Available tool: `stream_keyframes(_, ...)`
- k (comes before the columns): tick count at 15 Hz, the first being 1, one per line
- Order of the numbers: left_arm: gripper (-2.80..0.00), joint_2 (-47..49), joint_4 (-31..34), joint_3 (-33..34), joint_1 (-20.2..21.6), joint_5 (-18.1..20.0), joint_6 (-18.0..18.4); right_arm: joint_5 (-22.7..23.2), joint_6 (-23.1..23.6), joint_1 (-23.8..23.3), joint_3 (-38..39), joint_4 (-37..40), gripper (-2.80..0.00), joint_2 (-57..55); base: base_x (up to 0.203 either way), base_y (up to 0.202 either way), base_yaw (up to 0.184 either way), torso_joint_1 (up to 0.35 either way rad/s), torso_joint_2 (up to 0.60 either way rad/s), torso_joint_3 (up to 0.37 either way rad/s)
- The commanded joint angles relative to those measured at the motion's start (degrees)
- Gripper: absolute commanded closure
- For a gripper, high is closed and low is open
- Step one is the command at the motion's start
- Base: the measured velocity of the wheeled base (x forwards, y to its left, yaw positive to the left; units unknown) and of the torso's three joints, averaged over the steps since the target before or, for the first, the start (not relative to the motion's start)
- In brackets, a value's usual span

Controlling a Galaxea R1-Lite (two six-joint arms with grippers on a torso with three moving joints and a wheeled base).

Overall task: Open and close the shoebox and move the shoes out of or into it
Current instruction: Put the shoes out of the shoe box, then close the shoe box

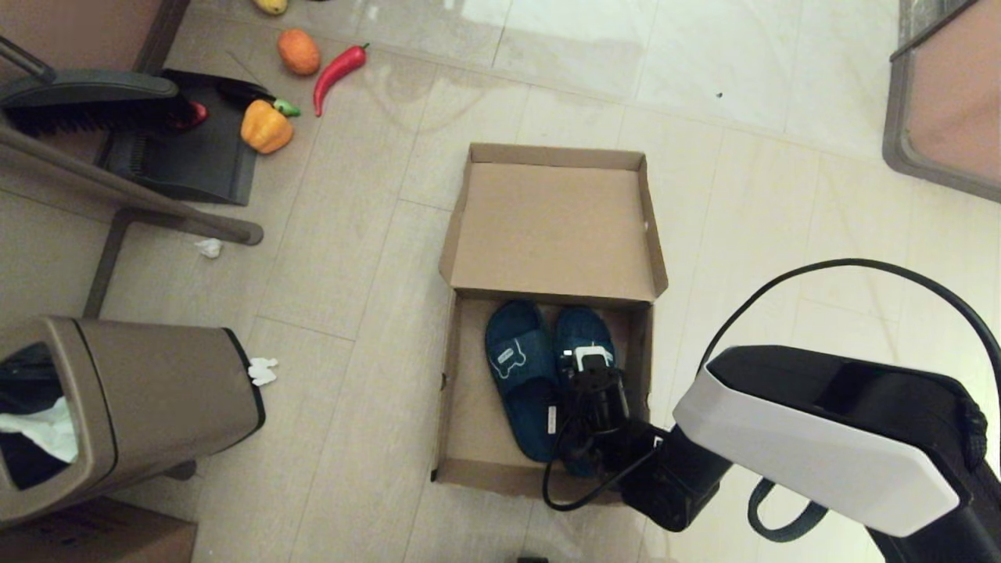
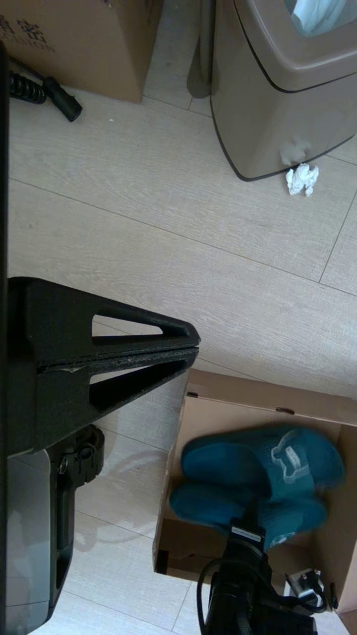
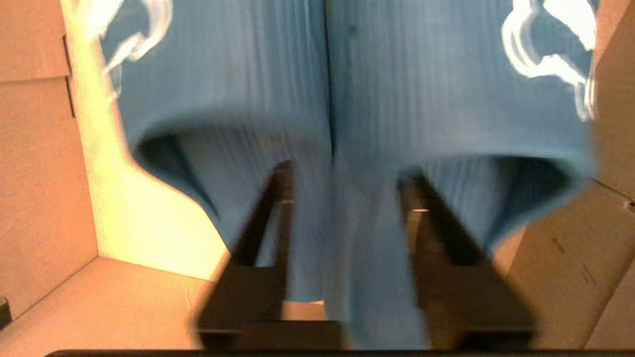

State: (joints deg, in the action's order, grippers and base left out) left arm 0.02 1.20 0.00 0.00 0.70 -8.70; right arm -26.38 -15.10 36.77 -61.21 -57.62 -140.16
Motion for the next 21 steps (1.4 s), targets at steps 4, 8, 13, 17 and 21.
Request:
stream_keyframes(4,0.00,-0.11,0.03,0.88,0.00,0.01,-0.08,0.22,0.38,0.76,4.40,-0.34,-2.80,2.19,0.000,0.000,0.000,0.000,0.00,0.000)
stream_keyframes(8,0.00,-0.04,-0.06,0.88,0.00,0.09,-0.17,1.51,0.43,2.89,11.58,-3.81,-2.80,6.19,0.000,0.000,0.000,0.000,0.00,0.000)
stream_keyframes(13,0.00,-0.02,-0.06,0.88,0.00,0.01,-0.88,1.30,0.35,6.53,17.03,-4.88,0.00,18.13,0.000,0.000,0.000,0.000,0.00,0.000)
stream_keyframes(17,0.00,-0.11,0.47,0.70,0.00,-0.70,-1.75,1.34,0.42,4.81,22.84,-4.84,0.00,30.68,0.000,0.000,0.000,0.000,0.00,0.000)
stream_keyframes(21,0.00,-0.06,0.56,0.70,0.00,-0.79,-1.75,4.88,1.66,-11.59,26.14,-2.14,0.00,40.54,0.000,0.000,0.000,0.000,0.00,0.000)
